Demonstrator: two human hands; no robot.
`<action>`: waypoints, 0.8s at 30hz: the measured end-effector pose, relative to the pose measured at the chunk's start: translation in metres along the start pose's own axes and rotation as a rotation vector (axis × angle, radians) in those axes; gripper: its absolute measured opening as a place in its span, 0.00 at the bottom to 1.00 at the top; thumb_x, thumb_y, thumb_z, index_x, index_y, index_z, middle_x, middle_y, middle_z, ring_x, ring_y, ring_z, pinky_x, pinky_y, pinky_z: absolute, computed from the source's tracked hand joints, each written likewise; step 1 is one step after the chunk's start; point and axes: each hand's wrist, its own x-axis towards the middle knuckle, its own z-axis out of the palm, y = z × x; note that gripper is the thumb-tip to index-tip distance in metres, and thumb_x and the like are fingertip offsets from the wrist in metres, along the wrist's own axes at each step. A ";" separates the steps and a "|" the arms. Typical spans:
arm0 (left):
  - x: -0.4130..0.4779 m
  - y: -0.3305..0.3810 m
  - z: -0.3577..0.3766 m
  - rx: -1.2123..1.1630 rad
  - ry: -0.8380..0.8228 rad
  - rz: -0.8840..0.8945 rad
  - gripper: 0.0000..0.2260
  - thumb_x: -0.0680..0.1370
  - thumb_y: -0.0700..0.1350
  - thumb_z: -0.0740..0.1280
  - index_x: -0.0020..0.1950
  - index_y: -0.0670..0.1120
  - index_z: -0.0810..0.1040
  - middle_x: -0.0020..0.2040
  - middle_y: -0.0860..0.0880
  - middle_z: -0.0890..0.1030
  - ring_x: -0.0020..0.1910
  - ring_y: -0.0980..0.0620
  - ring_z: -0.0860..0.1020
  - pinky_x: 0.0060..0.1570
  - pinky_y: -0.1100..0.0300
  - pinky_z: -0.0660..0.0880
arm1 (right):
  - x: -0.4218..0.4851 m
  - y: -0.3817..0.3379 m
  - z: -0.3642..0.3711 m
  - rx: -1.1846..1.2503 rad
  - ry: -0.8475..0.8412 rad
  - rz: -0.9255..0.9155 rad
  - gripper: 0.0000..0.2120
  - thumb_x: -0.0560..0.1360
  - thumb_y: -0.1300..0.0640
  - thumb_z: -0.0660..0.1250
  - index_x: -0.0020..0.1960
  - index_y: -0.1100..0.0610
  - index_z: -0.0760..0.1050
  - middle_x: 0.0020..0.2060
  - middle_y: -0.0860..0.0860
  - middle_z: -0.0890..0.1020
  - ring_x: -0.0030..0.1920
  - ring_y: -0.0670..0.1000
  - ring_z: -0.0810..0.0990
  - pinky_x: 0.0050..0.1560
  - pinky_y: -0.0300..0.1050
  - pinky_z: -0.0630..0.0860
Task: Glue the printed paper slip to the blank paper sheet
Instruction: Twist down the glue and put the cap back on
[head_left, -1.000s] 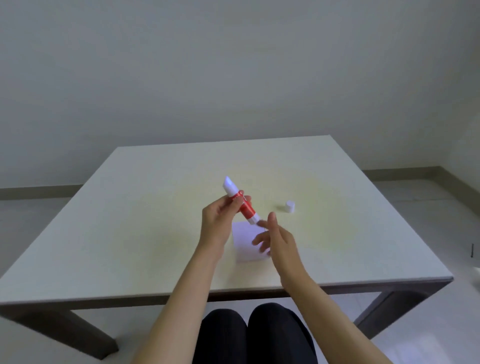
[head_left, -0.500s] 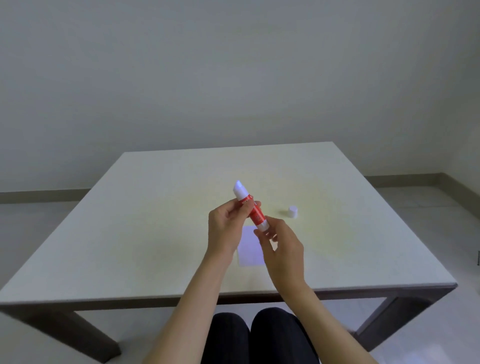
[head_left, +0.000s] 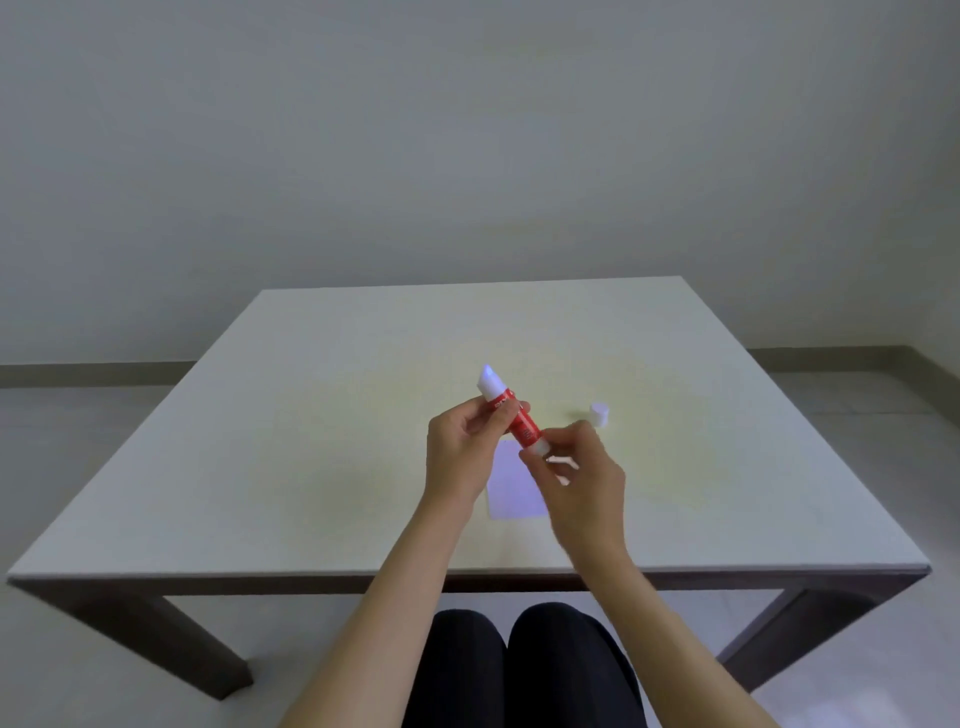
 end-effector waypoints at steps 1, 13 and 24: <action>-0.001 -0.001 0.001 -0.002 -0.001 -0.007 0.08 0.75 0.47 0.69 0.38 0.53 0.84 0.42 0.53 0.87 0.45 0.53 0.84 0.51 0.60 0.74 | -0.004 0.006 0.003 -0.272 0.056 -0.204 0.06 0.71 0.65 0.72 0.45 0.61 0.75 0.40 0.48 0.82 0.39 0.48 0.81 0.40 0.29 0.71; -0.001 -0.002 -0.002 0.028 0.043 0.004 0.08 0.75 0.47 0.69 0.36 0.51 0.84 0.40 0.53 0.87 0.43 0.52 0.85 0.47 0.61 0.75 | 0.006 -0.011 -0.002 0.421 -0.160 0.370 0.06 0.74 0.57 0.69 0.42 0.60 0.76 0.32 0.52 0.83 0.33 0.51 0.81 0.36 0.39 0.77; -0.003 -0.006 -0.008 0.069 0.119 -0.004 0.08 0.74 0.49 0.70 0.35 0.56 0.83 0.38 0.54 0.86 0.41 0.52 0.84 0.46 0.57 0.77 | 0.007 -0.020 0.003 0.587 -0.259 0.605 0.14 0.80 0.51 0.60 0.53 0.62 0.75 0.36 0.57 0.84 0.29 0.51 0.80 0.33 0.41 0.78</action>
